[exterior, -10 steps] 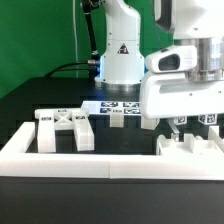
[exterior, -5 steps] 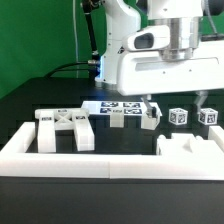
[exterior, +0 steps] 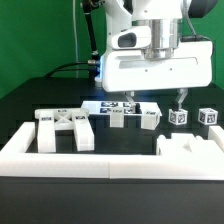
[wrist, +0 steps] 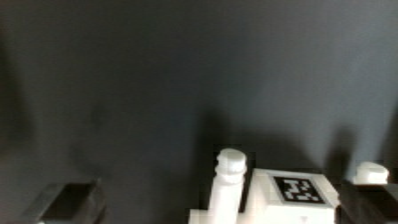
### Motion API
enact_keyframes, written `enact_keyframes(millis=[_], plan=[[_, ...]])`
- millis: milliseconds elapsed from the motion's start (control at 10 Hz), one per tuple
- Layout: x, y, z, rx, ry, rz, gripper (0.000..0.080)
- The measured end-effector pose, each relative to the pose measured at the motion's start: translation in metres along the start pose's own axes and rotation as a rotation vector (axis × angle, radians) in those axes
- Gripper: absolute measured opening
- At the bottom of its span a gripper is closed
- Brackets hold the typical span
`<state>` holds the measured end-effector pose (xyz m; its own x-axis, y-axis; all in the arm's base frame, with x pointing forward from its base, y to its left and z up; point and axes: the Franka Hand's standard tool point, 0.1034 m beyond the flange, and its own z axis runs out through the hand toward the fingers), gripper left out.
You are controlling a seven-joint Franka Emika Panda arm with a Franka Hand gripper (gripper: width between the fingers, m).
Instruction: Assemble chair
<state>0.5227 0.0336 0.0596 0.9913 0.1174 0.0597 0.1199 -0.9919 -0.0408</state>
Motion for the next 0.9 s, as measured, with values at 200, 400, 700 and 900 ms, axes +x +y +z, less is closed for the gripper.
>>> enact_keyframes(millis=[200, 400, 700, 900], plan=[[-0.008, 0.006, 0.0, -0.004, -0.008, 0.116, 0.0649], [-0.039, 0.003, 0.005, -0.009, -0.066, 0.271, 0.0649], [-0.043, 0.003, 0.008, 0.002, -0.082, 0.299, 0.0649], [-0.046, 0.01, 0.009, 0.017, -0.121, 0.326, 0.0649]])
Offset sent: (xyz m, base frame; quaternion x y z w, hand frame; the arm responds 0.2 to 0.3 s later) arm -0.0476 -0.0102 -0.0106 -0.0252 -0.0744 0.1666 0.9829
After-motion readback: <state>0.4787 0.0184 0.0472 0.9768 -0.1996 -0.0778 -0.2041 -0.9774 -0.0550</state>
